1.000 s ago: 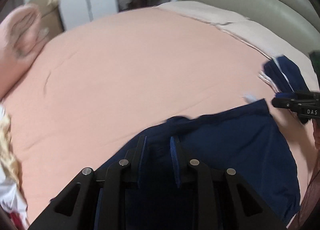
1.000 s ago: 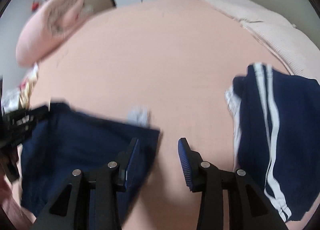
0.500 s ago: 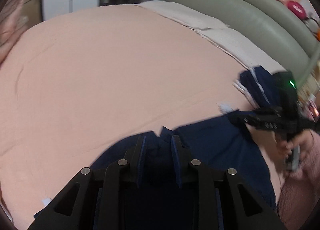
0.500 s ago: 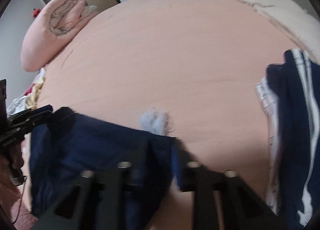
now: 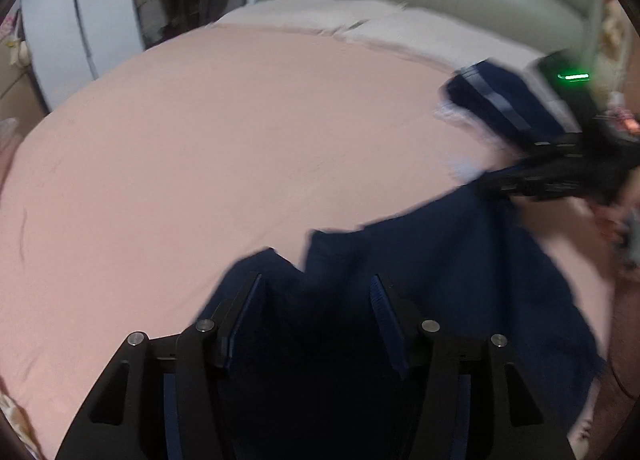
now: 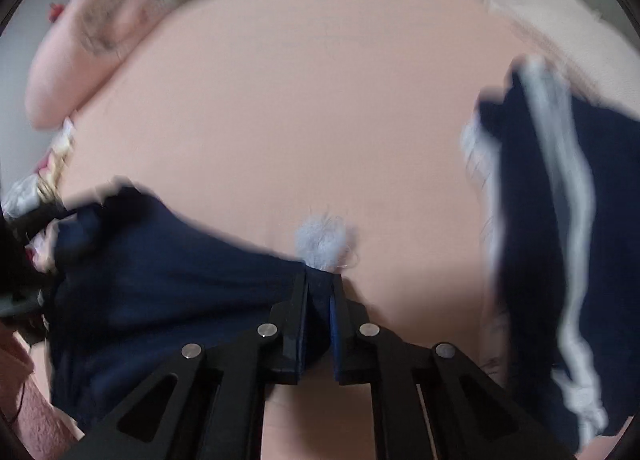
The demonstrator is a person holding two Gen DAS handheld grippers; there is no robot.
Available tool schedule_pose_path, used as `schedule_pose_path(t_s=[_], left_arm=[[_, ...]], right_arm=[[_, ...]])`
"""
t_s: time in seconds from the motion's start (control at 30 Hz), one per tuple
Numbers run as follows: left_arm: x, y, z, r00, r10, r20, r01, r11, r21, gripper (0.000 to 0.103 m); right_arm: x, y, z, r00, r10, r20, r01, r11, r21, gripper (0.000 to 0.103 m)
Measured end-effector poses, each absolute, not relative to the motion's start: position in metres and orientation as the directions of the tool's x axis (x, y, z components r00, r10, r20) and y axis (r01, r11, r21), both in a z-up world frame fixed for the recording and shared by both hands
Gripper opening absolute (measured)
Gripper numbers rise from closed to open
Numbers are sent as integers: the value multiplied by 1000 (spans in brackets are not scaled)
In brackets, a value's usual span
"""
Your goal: Fold clothes
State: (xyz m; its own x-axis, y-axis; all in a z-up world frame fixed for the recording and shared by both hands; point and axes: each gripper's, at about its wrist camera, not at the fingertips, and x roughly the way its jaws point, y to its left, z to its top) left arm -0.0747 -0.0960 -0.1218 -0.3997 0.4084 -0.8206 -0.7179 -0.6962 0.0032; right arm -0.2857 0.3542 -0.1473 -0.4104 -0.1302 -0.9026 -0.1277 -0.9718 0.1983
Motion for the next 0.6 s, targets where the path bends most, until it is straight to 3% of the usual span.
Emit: schedule_pose_path(t_s=[0.03,0.07,0.13,0.23,0.33,0.43,0.5,0.53,0.6], left_arm=[[-84,-92,-127,-408,371,-834,-692,-721,19,24],[-94,-89,-132,-415,332,-847,-665,-746,34,15],[-108,-84,-138,-419,329,-846,-622,-783,4,13],[-115,-94,-136,-445,285,-849,-565,-825,19,16],[-114,-106,-127,-493,252,-833,-536,-842,62,16],[-108,-138,-95,-511,334,-792,-498,-866,-44,17],[-103,-162,-75,-516,349,-782,-469,-880,-83,24],[-99,-176,-65,-513,344,-787,-451,-887,-94,32],[-80,-192,-55,-522,290,-802,-462,-887,-20,35]], right_arm=[[-284,352,-143,-431,-136,-892,-126,-970,209,10],[-283,351,-140,-441,-148,-885,-124,-967,223,10],[-285,351,-134,-470,-175,-865,-116,-959,257,10],[-291,350,-123,-544,-167,-822,-90,-963,255,12],[-309,342,-138,-511,-103,-853,-95,-980,176,36],[-312,341,-134,-516,-83,-853,-118,-979,166,36],[-302,344,-116,-560,-82,-824,-151,-968,199,36],[-295,344,-109,-574,-67,-816,-171,-965,199,36],[-286,331,-100,-575,-46,-817,-182,-966,183,36]])
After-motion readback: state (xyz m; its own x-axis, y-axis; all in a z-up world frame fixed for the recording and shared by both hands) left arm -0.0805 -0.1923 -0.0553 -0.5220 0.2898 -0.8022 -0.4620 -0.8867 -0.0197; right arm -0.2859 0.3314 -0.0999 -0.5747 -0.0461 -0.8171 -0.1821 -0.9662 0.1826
